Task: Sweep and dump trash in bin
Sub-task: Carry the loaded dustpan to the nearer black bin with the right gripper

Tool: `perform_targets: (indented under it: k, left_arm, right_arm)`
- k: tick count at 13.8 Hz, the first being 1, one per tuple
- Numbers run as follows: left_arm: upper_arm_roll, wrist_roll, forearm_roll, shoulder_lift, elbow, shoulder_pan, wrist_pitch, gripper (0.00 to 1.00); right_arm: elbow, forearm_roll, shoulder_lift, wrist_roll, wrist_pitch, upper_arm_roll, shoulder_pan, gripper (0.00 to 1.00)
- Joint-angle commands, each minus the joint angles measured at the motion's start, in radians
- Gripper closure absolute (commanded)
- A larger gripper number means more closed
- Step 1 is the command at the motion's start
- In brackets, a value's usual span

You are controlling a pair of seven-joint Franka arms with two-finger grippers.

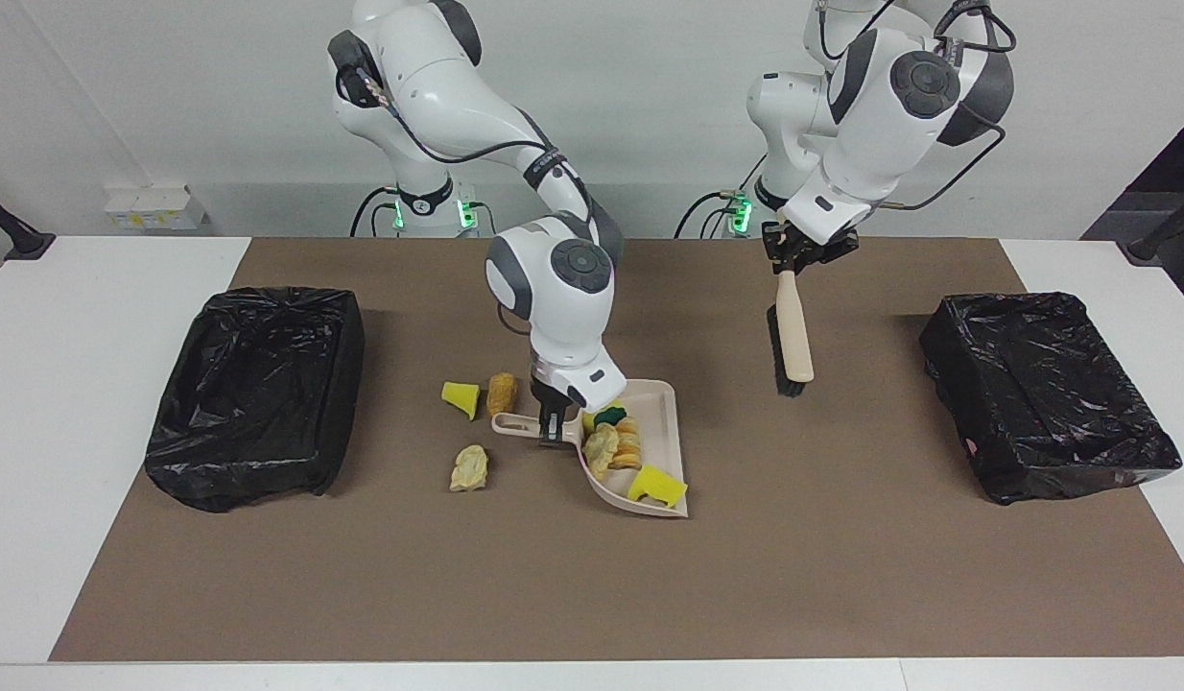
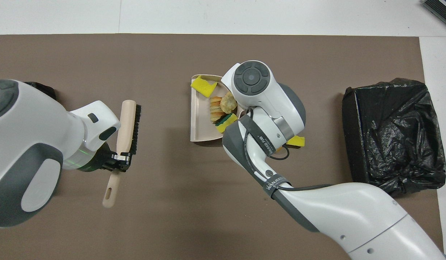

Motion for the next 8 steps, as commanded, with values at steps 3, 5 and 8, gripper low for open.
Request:
perform_targets:
  k: [3,5,8]
  left_arm:
    - [-0.012,-0.185,0.018,-0.131,-0.251,-0.164,0.192,1.0]
    - [-0.012,-0.289,0.018,-0.098,-0.285,-0.252,0.287,1.0]
    - [-0.012,-0.432,0.015,-0.036,-0.359,-0.356,0.425,1.0]
  right_arm:
    - [-0.128,0.114,-0.195,-0.186,-0.004,0.012,-0.163,1.0]
    - [-0.131,0.152,-0.238,-0.291,-0.042,0.012,-0.237,1.0]
    - [-0.164,0.188,-0.324,-0.44,-0.091,0.012,-0.359,1.0]
